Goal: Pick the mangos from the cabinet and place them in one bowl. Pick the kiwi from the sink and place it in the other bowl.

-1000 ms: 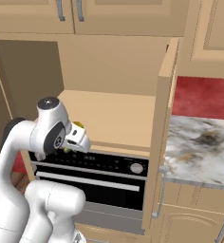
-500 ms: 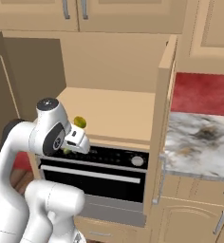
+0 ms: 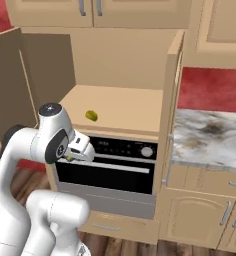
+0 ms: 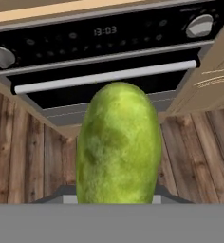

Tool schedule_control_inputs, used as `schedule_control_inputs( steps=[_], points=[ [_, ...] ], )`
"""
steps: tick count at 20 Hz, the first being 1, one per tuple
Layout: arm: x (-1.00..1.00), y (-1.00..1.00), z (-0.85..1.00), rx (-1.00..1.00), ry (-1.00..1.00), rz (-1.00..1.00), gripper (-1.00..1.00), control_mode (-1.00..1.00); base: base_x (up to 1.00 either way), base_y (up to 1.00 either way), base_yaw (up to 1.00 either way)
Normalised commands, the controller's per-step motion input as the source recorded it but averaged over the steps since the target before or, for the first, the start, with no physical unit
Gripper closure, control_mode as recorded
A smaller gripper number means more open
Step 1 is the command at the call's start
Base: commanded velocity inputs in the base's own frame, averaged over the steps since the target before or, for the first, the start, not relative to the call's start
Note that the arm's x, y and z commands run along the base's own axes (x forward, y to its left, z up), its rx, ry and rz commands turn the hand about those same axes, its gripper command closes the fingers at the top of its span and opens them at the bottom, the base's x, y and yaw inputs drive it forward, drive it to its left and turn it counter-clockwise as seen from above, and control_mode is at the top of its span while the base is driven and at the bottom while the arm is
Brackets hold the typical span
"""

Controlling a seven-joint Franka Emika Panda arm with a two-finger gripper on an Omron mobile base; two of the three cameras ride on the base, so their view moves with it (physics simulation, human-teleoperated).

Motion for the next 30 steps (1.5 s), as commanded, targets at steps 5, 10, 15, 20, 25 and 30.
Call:
schedule_control_inputs(
  steps=[5,10,15,20,25,30],
  points=[
    [0.00,0.00,0.00,0.00,0.00,0.00,1.00,1.00,-0.69,-0.02,-0.03],
    [0.00,0.00,0.00,0.00,0.00,0.00,1.00,1.00,-0.41,-0.05,-0.01],
    [0.00,0.00,0.00,0.00,0.00,0.00,1.00,1.00,0.00,0.00,0.00],
    [0.00,0.00,0.00,0.00,0.00,0.00,1.00,1.00,0.00,-0.04,0.00],
    [0.00,0.00,0.00,0.00,0.00,0.00,1.00,1.00,-0.15,-0.29,0.00],
    [0.00,0.00,0.00,0.00,0.00,0.00,1.00,1.00,-0.06,-0.70,0.03]
  ],
)
